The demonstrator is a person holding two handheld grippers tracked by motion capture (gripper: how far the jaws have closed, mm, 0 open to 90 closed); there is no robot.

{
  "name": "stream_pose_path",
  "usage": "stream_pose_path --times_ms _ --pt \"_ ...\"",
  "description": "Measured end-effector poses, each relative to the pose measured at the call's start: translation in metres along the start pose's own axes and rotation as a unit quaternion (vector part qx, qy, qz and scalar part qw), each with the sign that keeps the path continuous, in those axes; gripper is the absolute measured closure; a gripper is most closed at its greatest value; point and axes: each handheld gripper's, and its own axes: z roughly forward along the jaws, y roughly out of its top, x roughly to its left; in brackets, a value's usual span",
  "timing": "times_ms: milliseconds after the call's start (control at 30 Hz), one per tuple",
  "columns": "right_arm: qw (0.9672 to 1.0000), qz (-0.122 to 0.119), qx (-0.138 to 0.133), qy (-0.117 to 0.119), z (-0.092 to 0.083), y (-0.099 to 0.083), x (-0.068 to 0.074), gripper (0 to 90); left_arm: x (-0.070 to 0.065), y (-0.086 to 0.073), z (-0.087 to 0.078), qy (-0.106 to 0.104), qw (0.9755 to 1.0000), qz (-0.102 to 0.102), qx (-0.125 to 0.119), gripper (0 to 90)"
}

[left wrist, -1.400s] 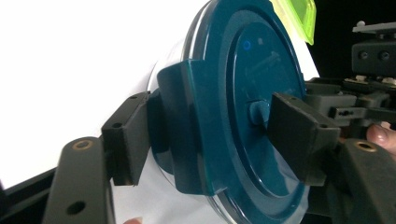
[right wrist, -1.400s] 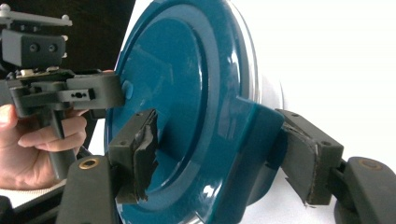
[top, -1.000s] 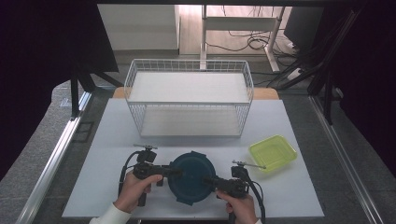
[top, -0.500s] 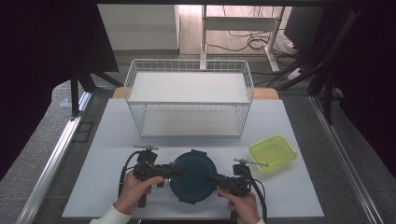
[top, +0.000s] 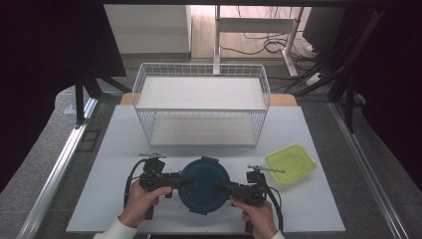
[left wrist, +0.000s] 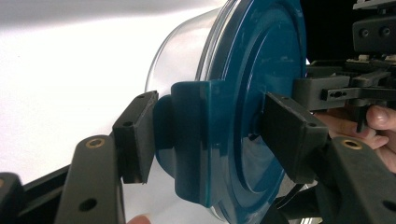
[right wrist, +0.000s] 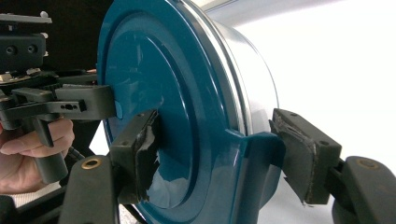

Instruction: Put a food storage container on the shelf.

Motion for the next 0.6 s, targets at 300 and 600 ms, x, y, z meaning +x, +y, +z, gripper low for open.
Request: stream_pose_path --times_ms 300,600 --pt "0.9999 -0.013 0.0 -0.002 0.001 0.011 0.003 33.4 0.001 0.008 -0.003 -0.003 0.9999 0.004 -0.009 38.4" --pt "0.9994 -0.033 -0.003 -0.009 -0.004 0.027 0.014 33.4 -0.001 0.015 -0.01 -0.013 0.9996 0.001 -0.023 38.7"
